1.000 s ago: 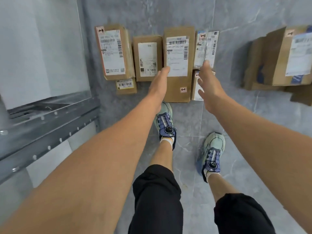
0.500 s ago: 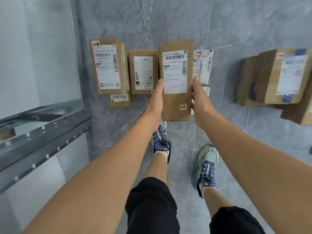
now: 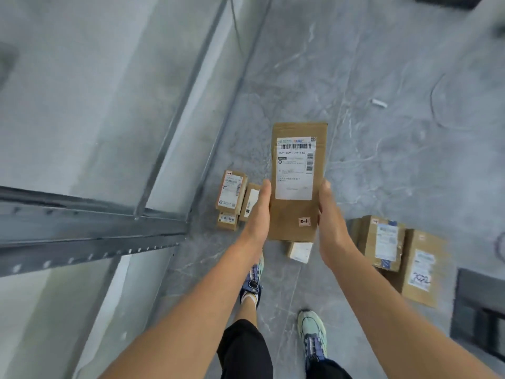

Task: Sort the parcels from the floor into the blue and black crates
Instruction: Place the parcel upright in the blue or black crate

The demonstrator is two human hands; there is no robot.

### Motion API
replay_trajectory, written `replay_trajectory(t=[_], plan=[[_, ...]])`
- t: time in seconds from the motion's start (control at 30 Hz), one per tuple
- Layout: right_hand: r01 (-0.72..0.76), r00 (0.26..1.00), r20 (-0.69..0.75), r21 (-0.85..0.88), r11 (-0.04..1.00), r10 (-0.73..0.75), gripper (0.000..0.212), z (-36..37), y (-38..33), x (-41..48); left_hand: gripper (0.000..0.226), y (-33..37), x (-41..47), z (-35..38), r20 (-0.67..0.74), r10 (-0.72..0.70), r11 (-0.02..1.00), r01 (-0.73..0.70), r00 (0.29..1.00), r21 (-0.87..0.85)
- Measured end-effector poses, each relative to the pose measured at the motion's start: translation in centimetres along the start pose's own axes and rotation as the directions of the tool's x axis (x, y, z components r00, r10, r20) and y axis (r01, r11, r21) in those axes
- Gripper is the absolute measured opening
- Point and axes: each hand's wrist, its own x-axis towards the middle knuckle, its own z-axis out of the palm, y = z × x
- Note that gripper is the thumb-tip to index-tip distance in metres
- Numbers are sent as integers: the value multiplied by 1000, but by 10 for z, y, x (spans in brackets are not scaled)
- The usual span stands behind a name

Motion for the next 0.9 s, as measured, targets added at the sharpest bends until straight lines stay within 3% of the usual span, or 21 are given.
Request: replay_trajectory(t=[0.17, 0.27, 0.47, 0.63, 0.9], plan=[[171, 981, 102, -53, 984, -165, 52, -3, -87, -98, 45, 69, -117, 9, -86, 144, 986, -150, 986, -69], [263, 947, 214, -93, 960, -239, 61, 1, -134, -163, 39, 101, -195, 10, -159, 266, 960, -277, 951, -48], [435, 850, 369, -87, 896, -376, 53, 16, -189, -286, 45, 125, -330, 3, -285, 444, 884, -467, 849, -12], [496, 770, 495, -68, 865, -403, 48, 35, -190, -377, 42, 110, -441, -13, -418, 500, 839, -543, 758, 17], [588, 610, 693, -71, 806, -384, 45, 87, -117, -528, 40, 11, -608, -55, -624, 462, 793, -608, 630, -27]])
